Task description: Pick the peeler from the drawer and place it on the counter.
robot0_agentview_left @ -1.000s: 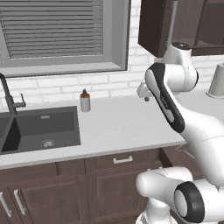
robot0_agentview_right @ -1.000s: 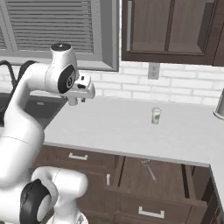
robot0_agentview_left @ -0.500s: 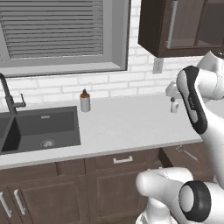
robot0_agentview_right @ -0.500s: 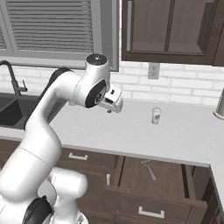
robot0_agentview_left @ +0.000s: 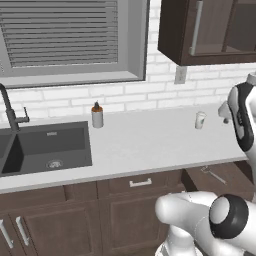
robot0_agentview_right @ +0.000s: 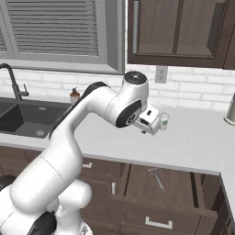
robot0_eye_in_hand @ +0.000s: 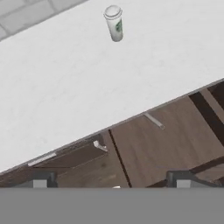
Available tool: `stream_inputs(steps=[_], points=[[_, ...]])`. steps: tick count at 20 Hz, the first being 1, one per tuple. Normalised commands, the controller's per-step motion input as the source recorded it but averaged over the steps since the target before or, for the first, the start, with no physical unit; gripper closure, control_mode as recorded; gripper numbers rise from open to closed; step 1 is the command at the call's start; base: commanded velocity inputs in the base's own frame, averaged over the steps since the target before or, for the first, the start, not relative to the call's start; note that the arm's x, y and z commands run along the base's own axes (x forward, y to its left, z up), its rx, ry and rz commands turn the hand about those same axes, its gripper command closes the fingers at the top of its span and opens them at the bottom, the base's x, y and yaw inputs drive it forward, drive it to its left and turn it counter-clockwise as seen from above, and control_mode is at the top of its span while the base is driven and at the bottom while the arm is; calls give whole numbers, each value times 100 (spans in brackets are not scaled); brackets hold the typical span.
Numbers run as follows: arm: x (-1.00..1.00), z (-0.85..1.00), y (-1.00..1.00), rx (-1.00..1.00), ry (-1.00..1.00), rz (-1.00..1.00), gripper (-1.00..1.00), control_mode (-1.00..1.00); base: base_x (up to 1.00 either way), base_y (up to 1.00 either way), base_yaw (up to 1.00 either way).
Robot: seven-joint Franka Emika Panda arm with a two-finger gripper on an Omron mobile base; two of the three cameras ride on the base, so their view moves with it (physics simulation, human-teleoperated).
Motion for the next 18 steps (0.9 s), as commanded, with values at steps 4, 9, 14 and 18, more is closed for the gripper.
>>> stream_inputs(steps=[4, 9, 14, 18], points=[[-34, -65, -100, 0, 11, -6, -100, -100, 0, 0, 0], [-9, -76, -99, 1, 3, -1, -100, -100, 0, 0, 0], [-12, -76, -69, 0, 10, 0, -100, -100, 0, 0, 0], [0, -80, -28, -1, 8, 7, -100, -100, 0, 0, 0]])
